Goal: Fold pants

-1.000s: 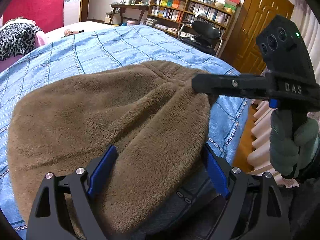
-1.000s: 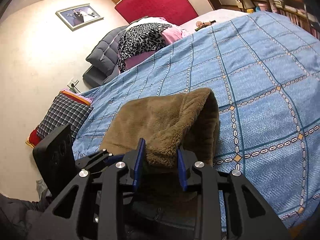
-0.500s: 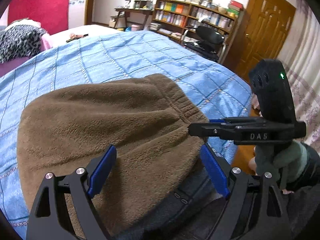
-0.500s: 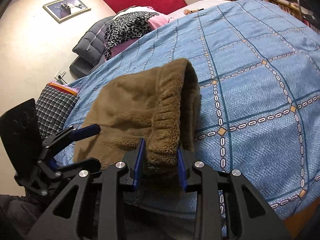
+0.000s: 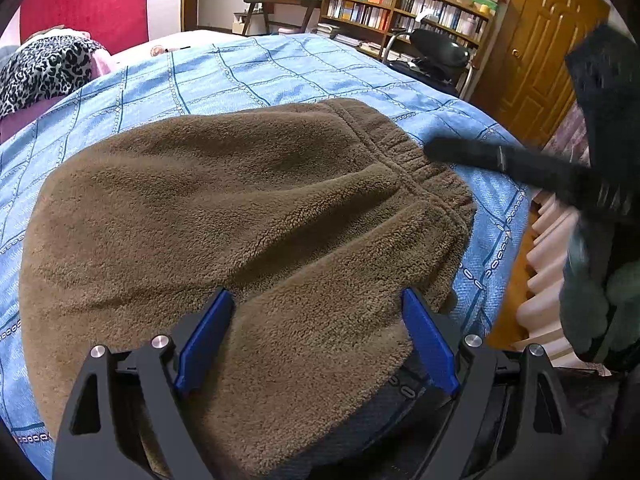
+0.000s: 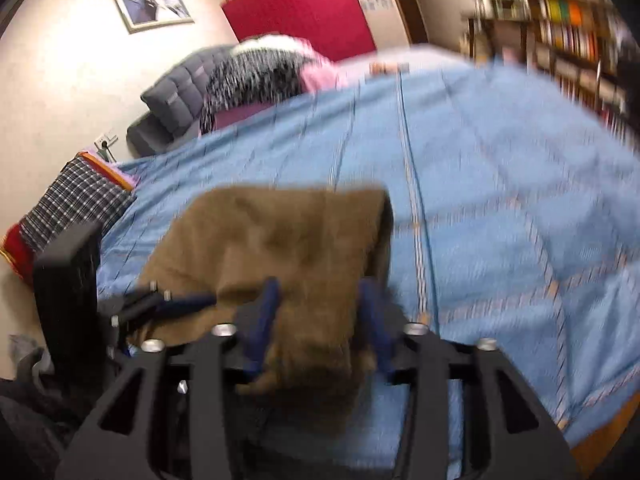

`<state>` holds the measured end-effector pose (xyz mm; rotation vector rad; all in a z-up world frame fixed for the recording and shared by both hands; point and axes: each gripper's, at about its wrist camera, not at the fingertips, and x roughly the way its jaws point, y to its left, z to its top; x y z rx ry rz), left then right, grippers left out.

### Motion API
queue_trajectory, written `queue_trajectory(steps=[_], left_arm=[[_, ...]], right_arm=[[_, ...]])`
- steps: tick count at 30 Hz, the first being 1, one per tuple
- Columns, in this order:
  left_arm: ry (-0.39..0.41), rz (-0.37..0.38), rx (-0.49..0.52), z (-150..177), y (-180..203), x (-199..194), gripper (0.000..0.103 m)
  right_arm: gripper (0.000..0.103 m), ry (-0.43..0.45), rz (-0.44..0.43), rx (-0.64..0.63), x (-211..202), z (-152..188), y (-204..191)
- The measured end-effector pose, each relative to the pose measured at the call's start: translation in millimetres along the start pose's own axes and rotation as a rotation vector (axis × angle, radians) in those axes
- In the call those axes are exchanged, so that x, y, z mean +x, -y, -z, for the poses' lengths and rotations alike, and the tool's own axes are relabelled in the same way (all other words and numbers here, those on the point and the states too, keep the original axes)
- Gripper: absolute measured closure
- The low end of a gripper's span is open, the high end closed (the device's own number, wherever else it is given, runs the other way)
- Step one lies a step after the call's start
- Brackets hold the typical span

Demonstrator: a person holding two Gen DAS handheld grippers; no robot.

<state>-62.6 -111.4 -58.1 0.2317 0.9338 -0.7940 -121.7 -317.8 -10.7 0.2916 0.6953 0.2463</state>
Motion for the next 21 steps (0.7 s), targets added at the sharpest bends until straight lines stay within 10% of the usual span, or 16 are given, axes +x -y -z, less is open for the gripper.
queue_trajectory(steps=[21], left_arm=[[0.033,-0.022,-0.04,22.5,-17.8,-28.5,0.018]], right_arm=[[0.057,-0.054,0.005,-0.107,83.3,39.2,7.2]])
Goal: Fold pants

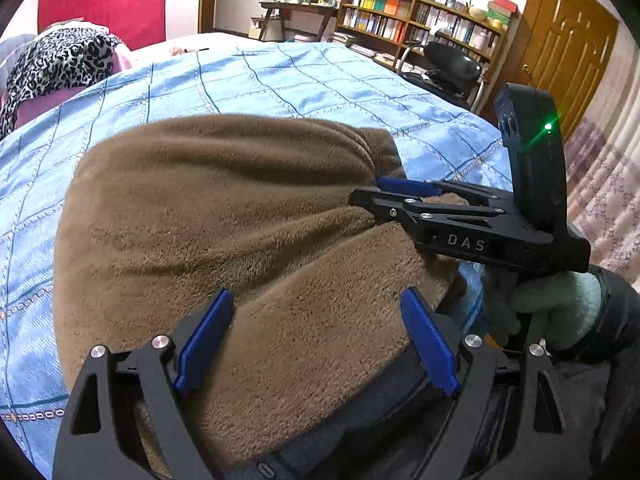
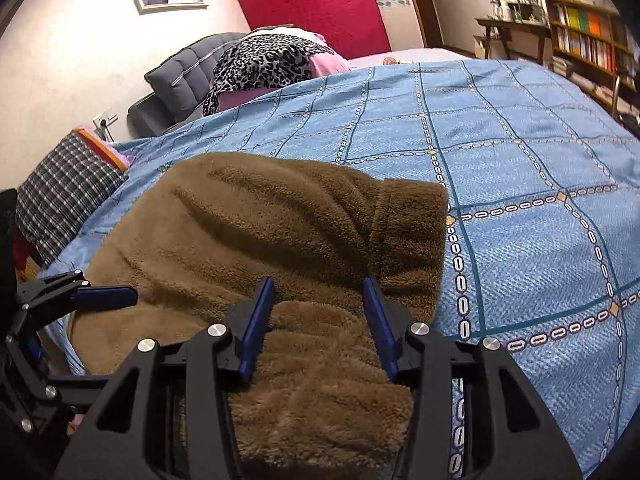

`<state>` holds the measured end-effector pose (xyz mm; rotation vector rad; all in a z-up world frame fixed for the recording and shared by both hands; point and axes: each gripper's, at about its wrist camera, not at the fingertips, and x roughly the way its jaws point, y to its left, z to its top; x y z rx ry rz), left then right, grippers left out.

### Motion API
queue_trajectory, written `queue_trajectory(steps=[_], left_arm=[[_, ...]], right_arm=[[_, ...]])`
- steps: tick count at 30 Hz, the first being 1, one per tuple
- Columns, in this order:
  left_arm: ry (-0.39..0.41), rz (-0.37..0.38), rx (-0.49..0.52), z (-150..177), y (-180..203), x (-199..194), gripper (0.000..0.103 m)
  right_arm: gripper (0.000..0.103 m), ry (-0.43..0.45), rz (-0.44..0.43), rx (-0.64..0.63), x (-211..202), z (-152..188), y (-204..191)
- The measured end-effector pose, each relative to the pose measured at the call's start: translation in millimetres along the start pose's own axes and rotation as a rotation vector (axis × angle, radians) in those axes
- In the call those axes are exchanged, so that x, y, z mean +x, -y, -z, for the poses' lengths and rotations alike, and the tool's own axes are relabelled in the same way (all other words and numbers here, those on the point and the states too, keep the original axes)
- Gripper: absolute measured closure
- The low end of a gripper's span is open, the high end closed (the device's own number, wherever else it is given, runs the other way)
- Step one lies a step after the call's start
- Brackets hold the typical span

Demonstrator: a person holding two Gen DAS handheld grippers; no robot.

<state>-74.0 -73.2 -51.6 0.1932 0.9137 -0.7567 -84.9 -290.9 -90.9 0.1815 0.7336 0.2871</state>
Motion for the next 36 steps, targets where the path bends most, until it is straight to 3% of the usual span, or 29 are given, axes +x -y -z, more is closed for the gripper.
queue_trajectory(steps=[3,10,13,17,22,26,36], left_arm=[[0.004,-0.012,0.042,9.5,3.5,4.3,0.018],[0.021,0.01,-0.006,0.7,-5.7,-10.8,0.017],[0.082,-0.014,-0.073,-11.7,-23.6,-32.6,0.015],[0.142,-0.11,-0.224,-26.3,-71.7,-52.2,0.01],[0.113,-0.147,-0.432,-30.5,-134.4,-42.5,0.01],[0.064,-0.102,-0.509,-27.8,-161.1,-26.2,0.01],[-0.032,0.013,-0.567,-20.2,-183.0,6.9,0.01]], right_arm=[[0.055,0.027,0.029,-0.093,-0.1,9.9,-7.3],[0.054,0.031,-0.003,-0.065,1.4,11.7,-0.6],[0.054,0.028,-0.001,-0.058,0.6,9.5,-1.1],[0.053,0.023,0.003,-0.053,-1.2,6.6,-3.6],[0.053,0.022,0.004,-0.052,-1.6,6.2,-4.5],[0.053,0.023,0.003,-0.051,-1.6,5.6,-4.2],[0.052,0.019,-0.005,-0.04,-1.5,2.9,-2.9]])
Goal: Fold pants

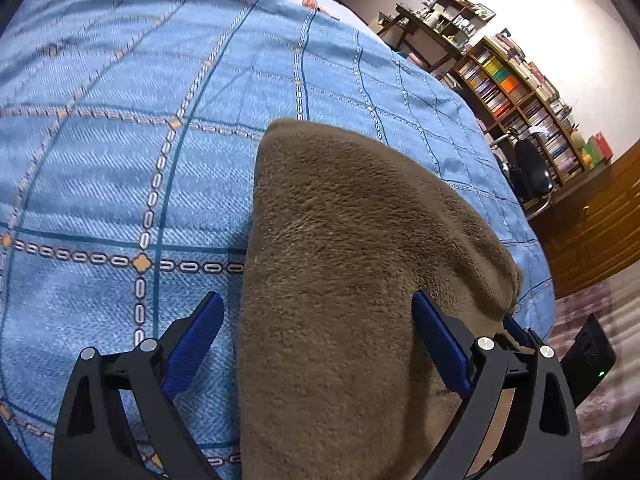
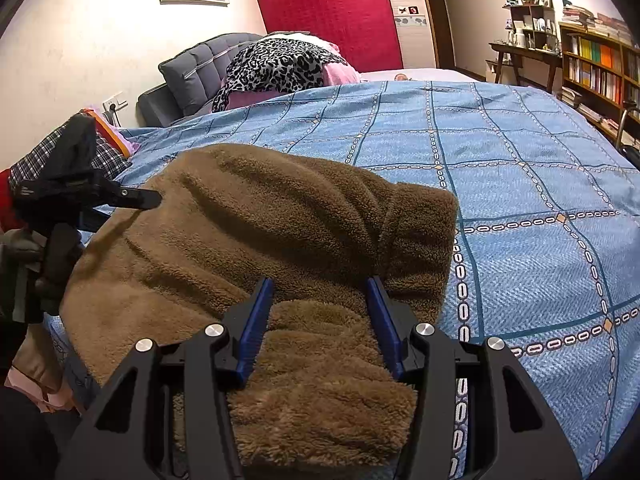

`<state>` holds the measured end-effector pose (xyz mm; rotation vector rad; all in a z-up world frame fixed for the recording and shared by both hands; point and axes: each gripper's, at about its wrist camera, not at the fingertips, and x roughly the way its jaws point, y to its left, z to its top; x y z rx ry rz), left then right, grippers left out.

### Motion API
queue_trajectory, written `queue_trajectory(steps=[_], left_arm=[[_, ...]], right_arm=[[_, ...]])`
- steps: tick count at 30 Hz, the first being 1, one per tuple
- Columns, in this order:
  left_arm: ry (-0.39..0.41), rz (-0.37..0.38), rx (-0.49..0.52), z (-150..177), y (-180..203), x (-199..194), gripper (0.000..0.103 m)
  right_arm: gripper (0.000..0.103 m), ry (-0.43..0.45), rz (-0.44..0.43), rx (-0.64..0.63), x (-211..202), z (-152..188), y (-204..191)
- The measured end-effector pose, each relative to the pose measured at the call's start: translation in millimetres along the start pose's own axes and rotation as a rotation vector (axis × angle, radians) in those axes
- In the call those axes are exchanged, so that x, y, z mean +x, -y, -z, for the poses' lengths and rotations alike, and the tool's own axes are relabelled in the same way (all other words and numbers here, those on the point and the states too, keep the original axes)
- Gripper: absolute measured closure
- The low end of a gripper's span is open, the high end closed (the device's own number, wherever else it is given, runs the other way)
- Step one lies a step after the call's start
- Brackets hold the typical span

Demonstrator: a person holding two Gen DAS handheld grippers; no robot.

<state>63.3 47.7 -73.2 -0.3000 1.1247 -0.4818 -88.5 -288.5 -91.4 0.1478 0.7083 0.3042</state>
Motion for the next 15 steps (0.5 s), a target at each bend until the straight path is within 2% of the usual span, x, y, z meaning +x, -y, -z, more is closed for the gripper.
queue_trajectory(steps=[8,13,15], left_arm=[[-0.103,0.098,-0.07,-3.3,-19.4,19.1,0.008],[-0.121,0.115,-0.072,-2.3,-22.4,22.2,0.008],[-0.124,0.126,-0.066,-4.2,-21.5,23.7,0.012]], right_arm=[[0.052,-0.001,-0.006,0.005,0.0,0.1,1.1],[0.051,-0.002,-0.008,0.009,0.1,-0.2,1.4],[0.05,-0.006,-0.016,0.016,-0.1,-0.6,1.8]])
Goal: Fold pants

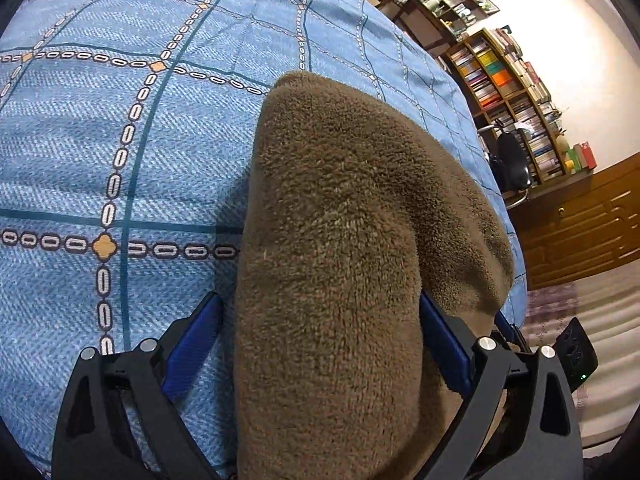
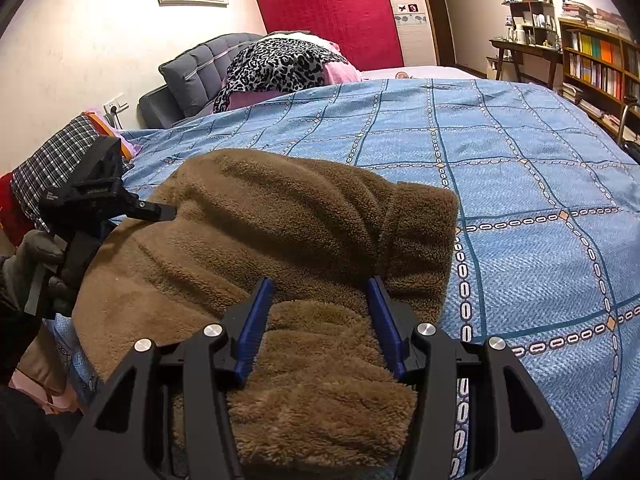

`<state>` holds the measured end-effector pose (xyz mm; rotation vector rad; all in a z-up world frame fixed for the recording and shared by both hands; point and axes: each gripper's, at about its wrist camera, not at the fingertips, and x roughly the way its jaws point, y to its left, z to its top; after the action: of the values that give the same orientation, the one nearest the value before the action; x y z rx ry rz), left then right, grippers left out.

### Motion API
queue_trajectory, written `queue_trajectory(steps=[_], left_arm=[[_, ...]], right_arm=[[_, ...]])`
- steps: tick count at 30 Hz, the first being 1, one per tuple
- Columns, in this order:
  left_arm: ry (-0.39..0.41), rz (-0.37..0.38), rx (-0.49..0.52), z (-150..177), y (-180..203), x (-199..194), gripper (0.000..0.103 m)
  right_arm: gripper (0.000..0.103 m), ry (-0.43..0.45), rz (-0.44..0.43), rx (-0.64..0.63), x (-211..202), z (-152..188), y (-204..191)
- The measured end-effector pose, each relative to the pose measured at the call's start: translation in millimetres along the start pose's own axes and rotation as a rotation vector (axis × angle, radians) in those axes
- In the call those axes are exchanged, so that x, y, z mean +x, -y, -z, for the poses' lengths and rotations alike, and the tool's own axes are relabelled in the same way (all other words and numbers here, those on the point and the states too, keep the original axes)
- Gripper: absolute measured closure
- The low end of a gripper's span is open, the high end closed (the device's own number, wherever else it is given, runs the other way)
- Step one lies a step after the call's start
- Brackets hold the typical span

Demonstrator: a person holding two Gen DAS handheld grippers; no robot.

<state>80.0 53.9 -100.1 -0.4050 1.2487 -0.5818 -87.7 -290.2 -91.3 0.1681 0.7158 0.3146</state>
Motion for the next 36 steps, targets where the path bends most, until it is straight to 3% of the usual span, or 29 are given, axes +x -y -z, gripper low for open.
queue_trajectory(steps=[4,11,16,21,24,36], left_arm=[[-0.004,0.033,0.006,0.4,0.4,1.2,0.026],[0.01,0.004,0.021,1.5,6.0,0.0,0.027],[0.017,0.013,0.013,4.0,1.9,-1.1,0.026],[0.019,0.013,0.013,7.6,2.8,-1.2,0.025],[0.019,0.013,0.013,7.7,1.9,-1.9,0.025],[0.008,0.032,-0.007,9.6,-8.5,-5.8,0.021]], right_arm=[[0.045,0.002,-0.027,0.038,-9.1,-6.6,0.6],[0.031,0.08,-0.019,0.177,-41.0,-23.9,19.2],[0.029,-0.007,-0.023,0.345,-28.1,-16.7,54.1],[0.029,-0.105,-0.1,0.482,-7.1,-2.1,74.6],[0.021,-0.149,-0.151,0.536,1.8,2.0,83.4],[0.017,-0.256,-0.234,0.547,14.0,-4.2,82.5]])
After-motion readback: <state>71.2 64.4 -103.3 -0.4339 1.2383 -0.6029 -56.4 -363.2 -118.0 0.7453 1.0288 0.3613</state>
